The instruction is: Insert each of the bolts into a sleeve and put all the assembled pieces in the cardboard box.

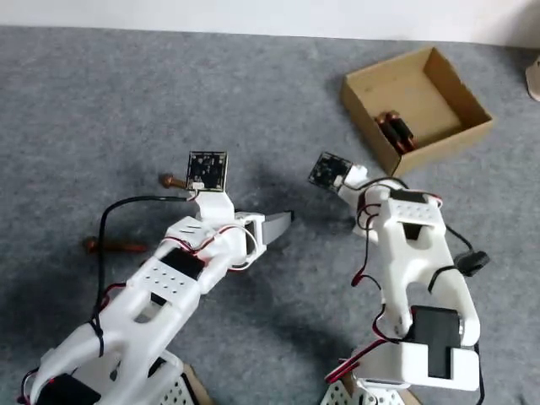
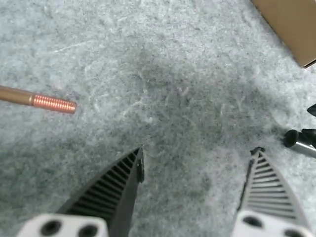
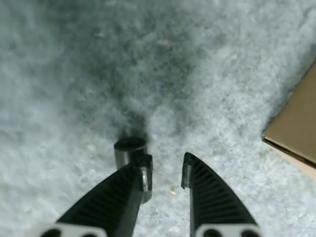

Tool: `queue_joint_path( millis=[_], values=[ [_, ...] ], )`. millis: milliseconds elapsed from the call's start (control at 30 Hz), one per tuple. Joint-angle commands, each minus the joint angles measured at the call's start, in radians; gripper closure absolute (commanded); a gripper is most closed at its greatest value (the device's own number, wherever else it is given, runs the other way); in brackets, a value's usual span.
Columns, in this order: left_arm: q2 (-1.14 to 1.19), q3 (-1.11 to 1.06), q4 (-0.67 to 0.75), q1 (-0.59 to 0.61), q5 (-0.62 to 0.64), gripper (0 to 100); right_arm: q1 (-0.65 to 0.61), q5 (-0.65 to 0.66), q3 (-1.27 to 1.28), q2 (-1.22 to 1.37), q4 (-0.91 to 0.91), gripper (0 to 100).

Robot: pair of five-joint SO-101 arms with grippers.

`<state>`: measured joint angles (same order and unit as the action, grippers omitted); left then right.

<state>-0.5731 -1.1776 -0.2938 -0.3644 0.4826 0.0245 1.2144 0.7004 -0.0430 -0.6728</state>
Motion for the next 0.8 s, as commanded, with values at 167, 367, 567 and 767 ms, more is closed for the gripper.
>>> queue_joint_path(
  millis=[167, 367, 567, 767],
  values=[
    [-0.036, 0.047, 0.017, 0.012, -0.012, 68, -0.041, -0.020, 0.114, 0.004, 0.004, 88.5],
    [-0.036, 0.047, 0.017, 0.012, -0.014, 68, -0.047, -0.060, 0.117, 0.002, 0.002, 88.5],
    [-0.036, 0.047, 0.017, 0.012, -0.014, 68, -0.065, -0.061, 0.157, 0.002, -0.001, 88.5],
    [-0.036, 0.047, 0.017, 0.012, -0.014, 68, -0.091, -0.061, 0.185, 0.001, -0.001, 88.5]
  ],
)
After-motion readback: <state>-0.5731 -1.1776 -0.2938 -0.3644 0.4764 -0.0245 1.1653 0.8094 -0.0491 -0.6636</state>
